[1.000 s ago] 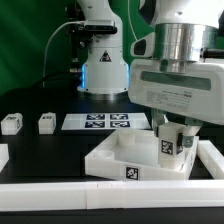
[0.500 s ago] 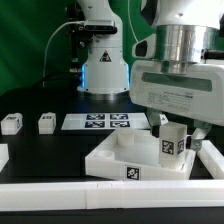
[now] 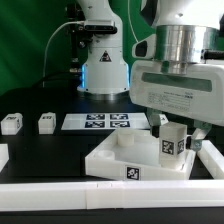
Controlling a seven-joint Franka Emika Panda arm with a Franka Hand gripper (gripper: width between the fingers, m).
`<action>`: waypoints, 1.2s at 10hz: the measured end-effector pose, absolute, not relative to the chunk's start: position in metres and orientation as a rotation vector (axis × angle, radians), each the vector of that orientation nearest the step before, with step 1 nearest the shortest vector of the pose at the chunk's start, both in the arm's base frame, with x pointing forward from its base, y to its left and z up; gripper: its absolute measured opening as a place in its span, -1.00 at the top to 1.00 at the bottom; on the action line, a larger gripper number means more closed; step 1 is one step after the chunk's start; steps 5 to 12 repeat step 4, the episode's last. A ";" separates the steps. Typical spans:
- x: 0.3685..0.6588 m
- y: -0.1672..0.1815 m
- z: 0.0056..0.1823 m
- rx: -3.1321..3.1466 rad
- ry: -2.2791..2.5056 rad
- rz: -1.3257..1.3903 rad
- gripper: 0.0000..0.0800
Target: Assemble one leg
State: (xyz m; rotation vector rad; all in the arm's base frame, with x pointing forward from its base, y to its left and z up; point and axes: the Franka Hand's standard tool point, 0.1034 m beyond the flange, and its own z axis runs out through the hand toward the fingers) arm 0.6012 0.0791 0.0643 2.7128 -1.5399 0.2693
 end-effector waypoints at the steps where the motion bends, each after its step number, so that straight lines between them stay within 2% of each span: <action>1: 0.601 0.079 0.064 2.713 -1.540 0.269 -0.62; 12: 0.601 0.079 0.064 2.713 -1.540 0.269 -0.62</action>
Offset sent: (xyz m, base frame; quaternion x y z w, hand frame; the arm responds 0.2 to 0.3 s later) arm 0.0000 0.0000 0.0000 0.0000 0.0000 0.0000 1.0000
